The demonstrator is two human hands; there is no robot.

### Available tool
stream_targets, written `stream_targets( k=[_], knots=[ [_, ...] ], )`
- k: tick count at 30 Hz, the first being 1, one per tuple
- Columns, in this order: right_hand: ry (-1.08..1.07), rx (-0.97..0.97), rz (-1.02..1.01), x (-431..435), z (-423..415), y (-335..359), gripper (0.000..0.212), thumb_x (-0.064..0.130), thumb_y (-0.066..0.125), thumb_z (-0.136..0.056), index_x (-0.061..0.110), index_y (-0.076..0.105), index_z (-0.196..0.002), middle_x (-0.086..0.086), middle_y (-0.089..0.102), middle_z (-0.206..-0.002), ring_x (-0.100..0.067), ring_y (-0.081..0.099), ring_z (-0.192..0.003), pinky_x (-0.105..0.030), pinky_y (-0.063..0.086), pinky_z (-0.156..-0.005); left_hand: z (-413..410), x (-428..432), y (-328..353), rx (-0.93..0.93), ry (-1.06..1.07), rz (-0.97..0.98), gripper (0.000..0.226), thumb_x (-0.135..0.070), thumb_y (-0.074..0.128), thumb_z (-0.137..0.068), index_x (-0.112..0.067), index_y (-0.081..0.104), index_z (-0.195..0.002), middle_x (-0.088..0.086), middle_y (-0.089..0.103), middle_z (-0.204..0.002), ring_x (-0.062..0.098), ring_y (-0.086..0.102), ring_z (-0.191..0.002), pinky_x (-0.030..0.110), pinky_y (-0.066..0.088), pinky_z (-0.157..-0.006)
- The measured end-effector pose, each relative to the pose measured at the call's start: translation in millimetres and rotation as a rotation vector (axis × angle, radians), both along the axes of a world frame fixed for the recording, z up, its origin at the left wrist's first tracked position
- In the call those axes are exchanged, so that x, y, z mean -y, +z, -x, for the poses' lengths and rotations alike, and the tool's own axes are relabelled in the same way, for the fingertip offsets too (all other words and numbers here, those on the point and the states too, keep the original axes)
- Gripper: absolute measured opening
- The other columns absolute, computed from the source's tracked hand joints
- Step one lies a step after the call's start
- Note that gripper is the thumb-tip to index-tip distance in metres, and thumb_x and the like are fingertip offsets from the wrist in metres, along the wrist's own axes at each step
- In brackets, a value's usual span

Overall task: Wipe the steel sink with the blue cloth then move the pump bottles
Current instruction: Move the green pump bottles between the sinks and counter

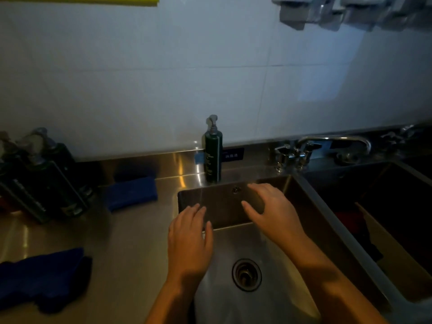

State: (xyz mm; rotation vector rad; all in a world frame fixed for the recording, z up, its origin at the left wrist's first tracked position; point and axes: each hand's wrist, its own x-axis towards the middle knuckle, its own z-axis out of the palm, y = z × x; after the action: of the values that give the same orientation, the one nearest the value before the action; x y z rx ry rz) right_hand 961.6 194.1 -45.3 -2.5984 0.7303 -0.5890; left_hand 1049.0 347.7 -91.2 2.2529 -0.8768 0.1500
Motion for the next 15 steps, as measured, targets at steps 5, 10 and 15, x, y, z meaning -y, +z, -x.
stream_targets(
  k=[5, 10, 15],
  knots=[
    [0.049, 0.026, -0.104, 30.1, -47.2, -4.2, 0.049, 0.035, 0.058, -0.087, 0.021, 0.044, -0.132, 0.000, 0.052, -0.130, -0.012, 0.046, -0.119, -0.022, 0.034, -0.092, -31.9, 19.0, -3.9, -0.014, 0.056, 0.035, 0.037, -0.023, 0.050, -0.088, -0.009, 0.056, -0.122, 0.012, 0.056, -0.125, 0.026, 0.047, -0.117, 0.047, 0.035, -0.098],
    [0.081, 0.088, -0.260, 62.9, -97.0, -3.9, 0.055, 0.031, 0.062, -0.084, 0.020, 0.042, -0.133, -0.002, 0.049, -0.135, -0.015, 0.045, -0.123, -0.033, 0.040, -0.099, -56.7, 35.4, -6.5, 0.008, 0.143, -0.002, 0.034, -0.019, 0.055, -0.088, -0.010, 0.057, -0.121, 0.011, 0.057, -0.124, 0.026, 0.048, -0.116, 0.044, 0.033, -0.095],
    [0.073, 0.135, -0.376, 90.8, -145.2, -6.8, 0.058, 0.028, 0.066, -0.082, 0.016, 0.041, -0.134, -0.007, 0.049, -0.134, -0.018, 0.047, -0.121, -0.035, 0.041, -0.098, -84.4, 49.8, -7.0, 0.065, 0.183, -0.046, 0.032, -0.016, 0.058, -0.084, -0.006, 0.061, -0.115, 0.014, 0.061, -0.116, 0.029, 0.054, -0.108, 0.039, 0.035, -0.089]
  ],
)
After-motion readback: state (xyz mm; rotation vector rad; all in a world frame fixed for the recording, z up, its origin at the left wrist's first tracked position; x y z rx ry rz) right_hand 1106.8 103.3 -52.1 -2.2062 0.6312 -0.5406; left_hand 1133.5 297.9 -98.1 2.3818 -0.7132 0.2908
